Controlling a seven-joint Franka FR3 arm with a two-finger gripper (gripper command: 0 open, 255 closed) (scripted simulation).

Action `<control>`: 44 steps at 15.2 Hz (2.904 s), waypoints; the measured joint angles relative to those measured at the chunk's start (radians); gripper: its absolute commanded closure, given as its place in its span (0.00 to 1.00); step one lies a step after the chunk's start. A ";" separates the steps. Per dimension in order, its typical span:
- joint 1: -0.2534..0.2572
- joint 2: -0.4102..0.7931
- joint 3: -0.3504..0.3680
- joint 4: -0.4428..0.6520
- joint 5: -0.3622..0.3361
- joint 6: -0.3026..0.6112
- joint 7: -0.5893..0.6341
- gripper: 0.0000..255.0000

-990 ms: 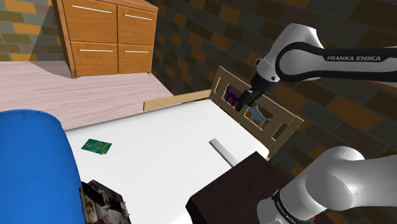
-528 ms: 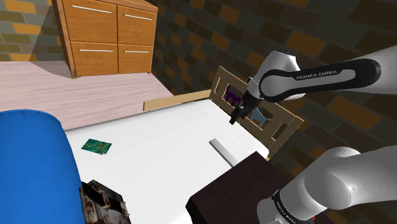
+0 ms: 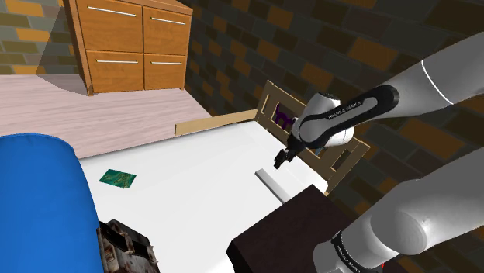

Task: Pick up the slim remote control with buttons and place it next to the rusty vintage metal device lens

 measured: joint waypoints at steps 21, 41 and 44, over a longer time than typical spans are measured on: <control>-0.194 0.676 0.185 0.177 0.347 0.458 -0.338 0.00; -0.143 0.583 0.135 0.147 0.338 0.392 -0.323 1.00; -0.106 0.522 0.097 0.123 0.324 0.353 -0.307 1.00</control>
